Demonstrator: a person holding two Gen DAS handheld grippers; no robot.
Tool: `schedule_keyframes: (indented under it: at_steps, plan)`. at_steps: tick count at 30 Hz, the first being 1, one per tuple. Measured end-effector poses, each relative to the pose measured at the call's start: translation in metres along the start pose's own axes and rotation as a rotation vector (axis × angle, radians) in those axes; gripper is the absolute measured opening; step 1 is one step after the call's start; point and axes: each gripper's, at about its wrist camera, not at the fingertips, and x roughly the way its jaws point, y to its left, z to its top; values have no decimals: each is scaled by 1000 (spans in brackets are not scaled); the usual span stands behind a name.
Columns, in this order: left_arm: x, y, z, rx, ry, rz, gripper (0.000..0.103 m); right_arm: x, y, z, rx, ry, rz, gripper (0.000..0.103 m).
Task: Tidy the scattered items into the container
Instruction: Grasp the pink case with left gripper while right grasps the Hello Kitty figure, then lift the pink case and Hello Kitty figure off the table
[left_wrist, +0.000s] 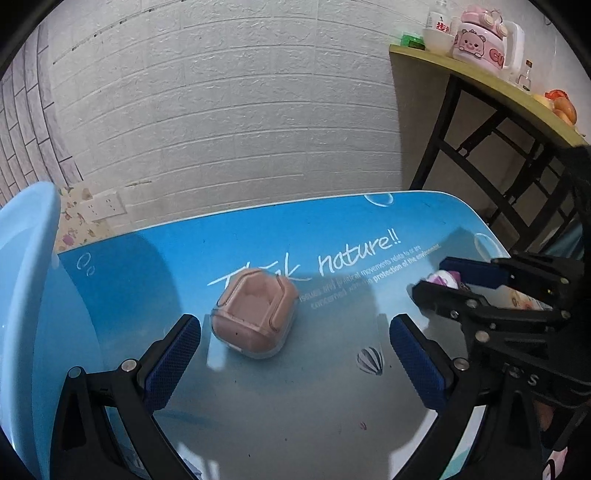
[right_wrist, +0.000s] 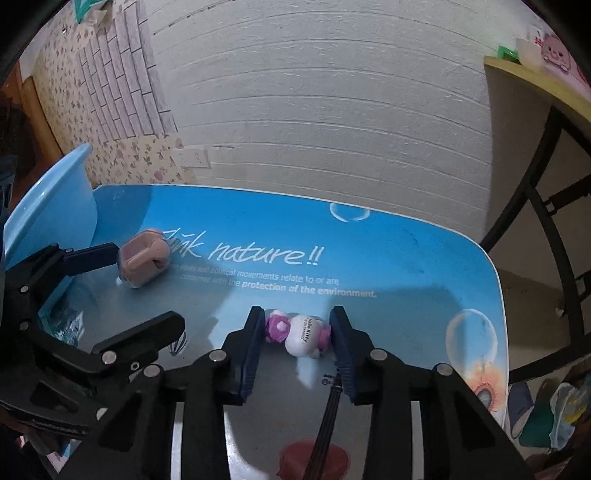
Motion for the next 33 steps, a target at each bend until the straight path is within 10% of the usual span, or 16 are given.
schedule_keyframes:
  at_steps: [10, 19, 33]
  plan:
    - [13, 10, 11, -17, 13, -6, 102, -22, -15, -25, 71, -9, 3, 38]
    - [12, 16, 12, -24, 15, -55, 48, -30, -27, -32, 121, -18, 16, 38]
    - [-22, -4, -21, 23, 30, -119, 46, -52, -29, -58, 196, -50, 7, 38]
